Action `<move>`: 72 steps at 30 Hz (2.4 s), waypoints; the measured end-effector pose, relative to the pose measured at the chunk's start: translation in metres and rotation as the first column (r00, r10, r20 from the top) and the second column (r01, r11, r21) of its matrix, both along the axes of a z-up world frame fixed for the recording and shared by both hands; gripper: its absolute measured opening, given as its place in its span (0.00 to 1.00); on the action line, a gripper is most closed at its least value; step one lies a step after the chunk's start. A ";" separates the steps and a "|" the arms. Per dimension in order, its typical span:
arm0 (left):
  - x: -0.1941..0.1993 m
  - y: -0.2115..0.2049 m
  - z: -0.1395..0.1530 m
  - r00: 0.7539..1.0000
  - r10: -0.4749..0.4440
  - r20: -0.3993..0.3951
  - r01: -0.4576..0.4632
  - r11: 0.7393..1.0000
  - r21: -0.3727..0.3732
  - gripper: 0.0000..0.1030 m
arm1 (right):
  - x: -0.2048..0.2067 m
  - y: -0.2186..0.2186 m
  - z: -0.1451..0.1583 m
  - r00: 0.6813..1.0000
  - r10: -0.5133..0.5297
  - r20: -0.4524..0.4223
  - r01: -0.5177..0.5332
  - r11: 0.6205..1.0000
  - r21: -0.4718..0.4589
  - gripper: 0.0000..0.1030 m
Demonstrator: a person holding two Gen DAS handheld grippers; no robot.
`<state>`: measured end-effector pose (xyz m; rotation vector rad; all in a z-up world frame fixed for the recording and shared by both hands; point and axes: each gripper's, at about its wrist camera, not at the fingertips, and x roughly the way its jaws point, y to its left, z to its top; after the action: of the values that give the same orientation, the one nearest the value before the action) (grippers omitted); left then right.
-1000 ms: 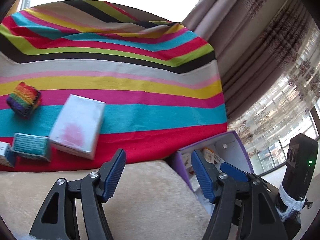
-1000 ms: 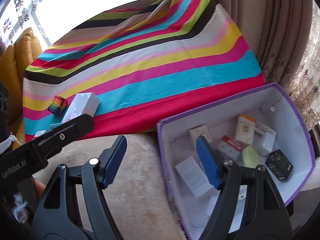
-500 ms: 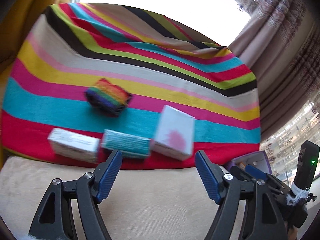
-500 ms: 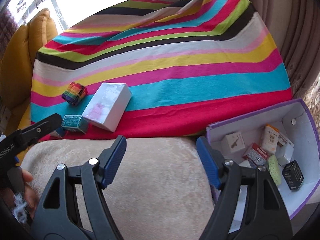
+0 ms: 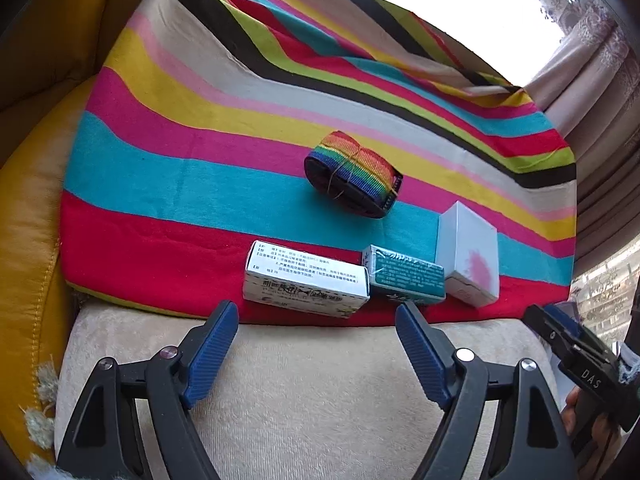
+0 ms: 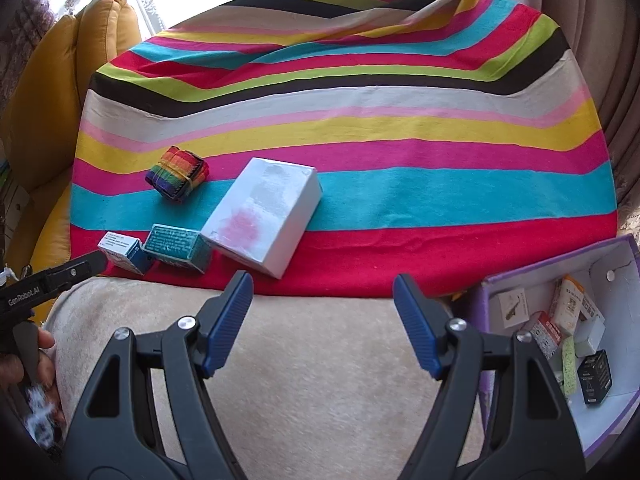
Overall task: Organize objects
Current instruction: 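Move both grippers back to the boxes on the blanket, then grasp the pink-stained white box with the right gripper while the left grasps the white printed box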
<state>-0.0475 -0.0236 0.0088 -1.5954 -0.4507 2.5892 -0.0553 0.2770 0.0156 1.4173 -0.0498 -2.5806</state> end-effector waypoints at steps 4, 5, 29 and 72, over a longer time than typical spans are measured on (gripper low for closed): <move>-0.010 0.006 -0.006 0.998 -0.055 0.038 0.056 0.998 -0.020 0.81 | -0.005 -0.010 -0.001 1.000 0.011 0.002 -0.011 1.000 0.002 0.74; -0.012 0.007 -0.007 0.998 -0.057 0.040 0.058 0.998 -0.029 0.81 | -0.006 -0.012 -0.001 1.000 0.012 0.003 -0.012 1.000 0.003 0.74; -0.017 0.009 -0.022 0.998 -0.060 0.022 0.061 0.996 -0.063 0.76 | -0.043 -0.069 -0.013 0.999 0.038 -0.015 -0.036 0.997 0.071 0.81; 0.008 0.041 0.019 0.984 -0.008 -0.177 -0.022 0.985 -0.170 0.75 | -0.031 -0.044 -0.009 0.998 -0.013 -0.067 0.011 0.999 -0.037 0.72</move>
<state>-0.0398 0.0178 0.0277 -1.3901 -0.2254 2.8114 -0.0859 0.2329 0.0061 1.3209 -0.0954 -2.6210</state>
